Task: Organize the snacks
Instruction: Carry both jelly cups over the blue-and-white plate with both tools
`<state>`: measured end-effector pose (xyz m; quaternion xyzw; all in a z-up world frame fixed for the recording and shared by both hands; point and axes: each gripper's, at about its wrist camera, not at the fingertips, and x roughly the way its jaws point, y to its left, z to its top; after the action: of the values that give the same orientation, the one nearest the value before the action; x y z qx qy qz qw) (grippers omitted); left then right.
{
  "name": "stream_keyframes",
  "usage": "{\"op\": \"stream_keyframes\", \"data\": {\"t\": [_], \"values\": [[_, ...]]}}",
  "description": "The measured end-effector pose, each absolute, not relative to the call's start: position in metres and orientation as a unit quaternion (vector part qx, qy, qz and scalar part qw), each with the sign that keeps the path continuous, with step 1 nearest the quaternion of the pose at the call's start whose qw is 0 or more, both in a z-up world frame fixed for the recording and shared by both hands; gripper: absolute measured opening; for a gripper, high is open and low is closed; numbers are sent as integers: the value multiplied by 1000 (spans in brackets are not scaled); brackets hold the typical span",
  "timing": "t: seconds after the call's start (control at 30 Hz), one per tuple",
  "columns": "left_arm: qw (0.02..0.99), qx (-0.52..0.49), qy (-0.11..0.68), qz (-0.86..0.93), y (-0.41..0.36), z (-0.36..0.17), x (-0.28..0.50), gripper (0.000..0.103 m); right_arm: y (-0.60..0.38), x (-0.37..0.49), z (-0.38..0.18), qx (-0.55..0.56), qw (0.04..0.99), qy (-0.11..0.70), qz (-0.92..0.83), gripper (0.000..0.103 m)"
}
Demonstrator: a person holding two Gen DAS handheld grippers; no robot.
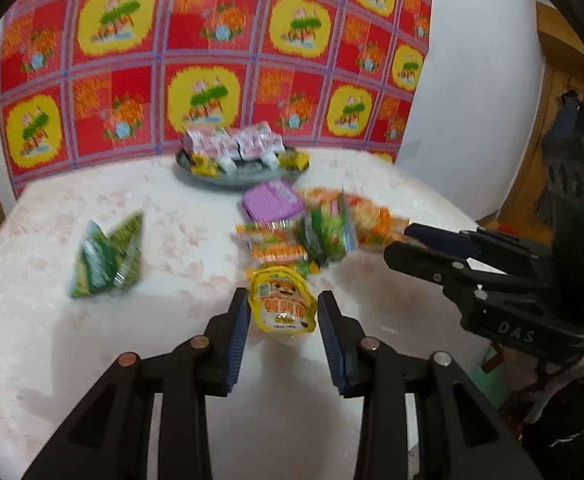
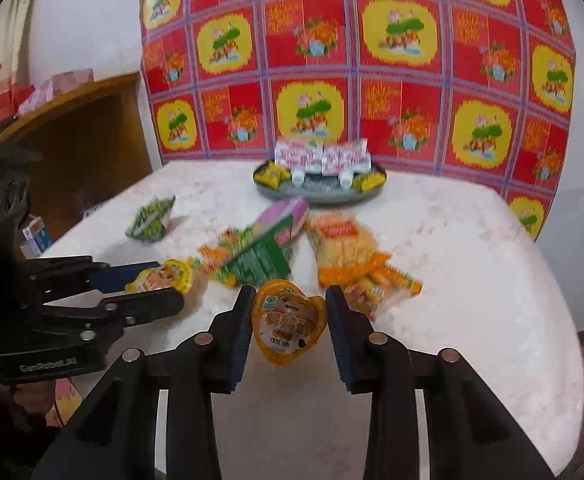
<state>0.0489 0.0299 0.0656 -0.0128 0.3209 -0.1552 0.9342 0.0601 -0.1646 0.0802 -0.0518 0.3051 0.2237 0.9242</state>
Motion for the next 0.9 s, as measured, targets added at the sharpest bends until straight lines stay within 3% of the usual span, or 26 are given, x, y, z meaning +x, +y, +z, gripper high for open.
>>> {"op": "stream_keyframes", "data": {"t": [0.5,0.9], "values": [[944,32,315,-87,65,131,108,36,-181,153,139,-68,921,292,247,37],[894,-61,427,-120,87,98,273,36,-168,305,95,-33,894,372,246,37]]}}
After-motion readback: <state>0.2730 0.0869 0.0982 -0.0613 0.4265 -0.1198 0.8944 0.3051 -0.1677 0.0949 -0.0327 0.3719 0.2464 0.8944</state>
